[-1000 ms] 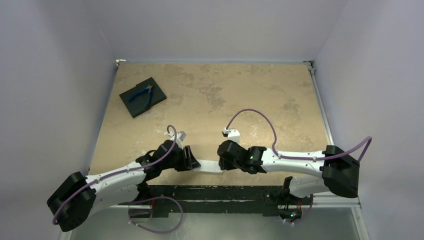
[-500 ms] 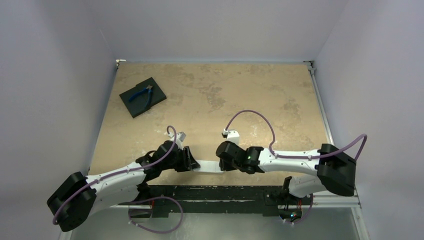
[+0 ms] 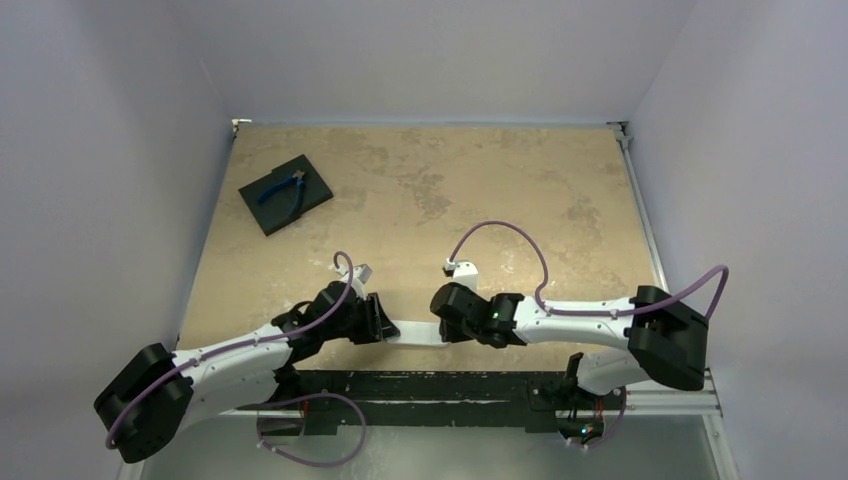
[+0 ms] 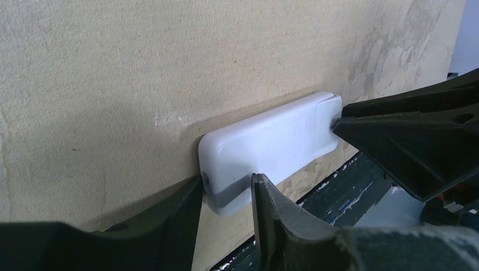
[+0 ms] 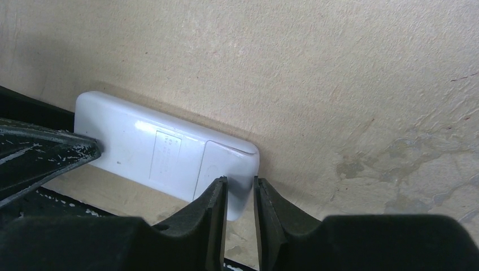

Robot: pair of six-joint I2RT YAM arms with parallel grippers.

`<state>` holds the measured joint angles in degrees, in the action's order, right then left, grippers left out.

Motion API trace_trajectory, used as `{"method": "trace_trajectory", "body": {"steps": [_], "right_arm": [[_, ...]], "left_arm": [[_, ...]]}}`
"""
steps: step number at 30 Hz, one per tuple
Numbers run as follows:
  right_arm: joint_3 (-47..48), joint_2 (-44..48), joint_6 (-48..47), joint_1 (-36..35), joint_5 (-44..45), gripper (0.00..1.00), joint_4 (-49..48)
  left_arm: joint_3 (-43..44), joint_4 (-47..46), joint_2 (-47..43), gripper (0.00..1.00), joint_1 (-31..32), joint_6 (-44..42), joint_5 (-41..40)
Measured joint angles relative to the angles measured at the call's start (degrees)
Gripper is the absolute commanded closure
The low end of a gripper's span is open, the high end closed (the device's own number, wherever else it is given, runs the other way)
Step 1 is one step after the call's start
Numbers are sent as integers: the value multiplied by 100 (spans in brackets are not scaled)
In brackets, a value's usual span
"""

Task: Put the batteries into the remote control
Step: Load the battery cover into the remote control.

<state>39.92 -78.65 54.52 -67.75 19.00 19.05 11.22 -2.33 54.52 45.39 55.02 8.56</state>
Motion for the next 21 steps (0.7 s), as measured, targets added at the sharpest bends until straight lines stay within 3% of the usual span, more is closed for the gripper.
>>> {"method": "trace_trajectory", "body": {"steps": [21], "right_arm": [[-63,-168,48,26,-52,80,-195]], "left_arm": [[0,-52,66,64,0,2,17]]}}
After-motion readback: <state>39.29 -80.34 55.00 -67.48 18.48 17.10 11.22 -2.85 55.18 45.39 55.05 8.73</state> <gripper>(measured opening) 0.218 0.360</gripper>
